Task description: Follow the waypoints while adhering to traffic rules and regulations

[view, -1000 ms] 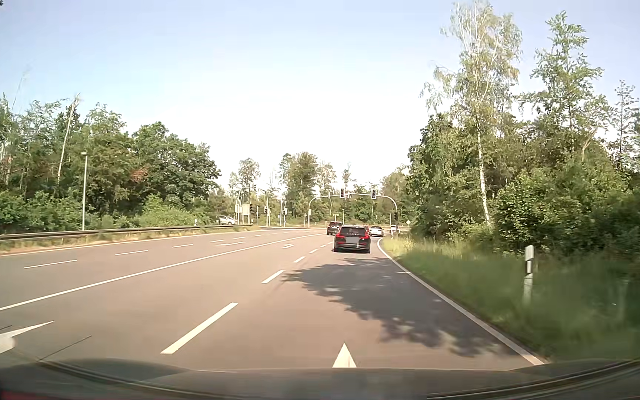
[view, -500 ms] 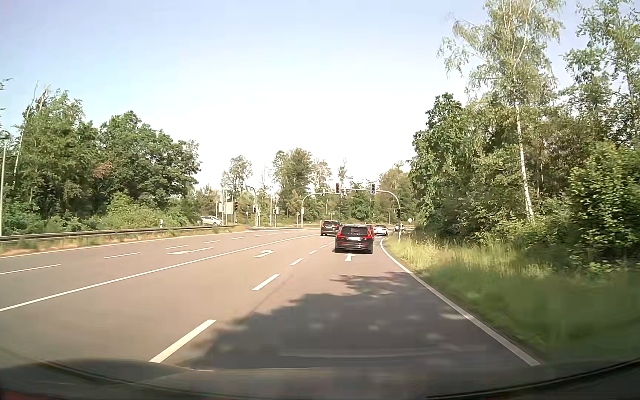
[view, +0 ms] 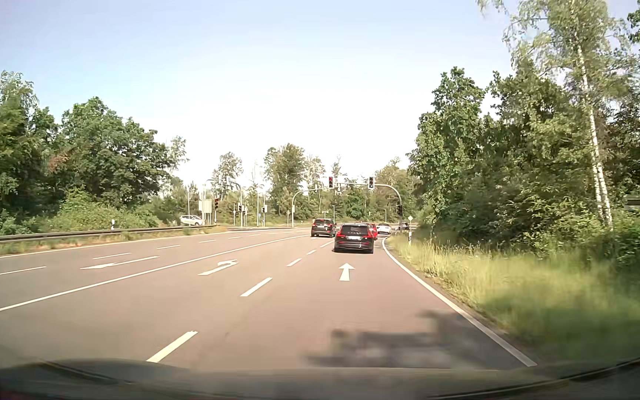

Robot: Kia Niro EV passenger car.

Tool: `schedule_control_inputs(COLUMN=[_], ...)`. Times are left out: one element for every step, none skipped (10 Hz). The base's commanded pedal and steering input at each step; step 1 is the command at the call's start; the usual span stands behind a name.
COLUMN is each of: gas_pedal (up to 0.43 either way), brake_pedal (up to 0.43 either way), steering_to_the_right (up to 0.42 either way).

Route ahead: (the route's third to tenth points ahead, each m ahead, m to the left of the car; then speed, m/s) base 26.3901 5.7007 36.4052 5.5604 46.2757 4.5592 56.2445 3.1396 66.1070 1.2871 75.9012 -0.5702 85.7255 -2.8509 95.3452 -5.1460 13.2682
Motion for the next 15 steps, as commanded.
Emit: schedule_control_inputs(gas_pedal=[0.020,0.028,0.028,0.028,0.028,0.039,0.039,0.047,0.047,0.047,0.047,0.059,0.059,0.067,0.067], brake_pedal=[0.024,0.024,0.024,0.024,0.024,0.024,0.024,0.024,0.024,0.024,0.024,0.024,0.024,0.024,0.024], steering_to_the_right=[0.012,0.012,0.011,0.012,0.011,0.011,0.011,0.011,0.011,0.011,0.011,0.011,0.011,0.011,0.011])
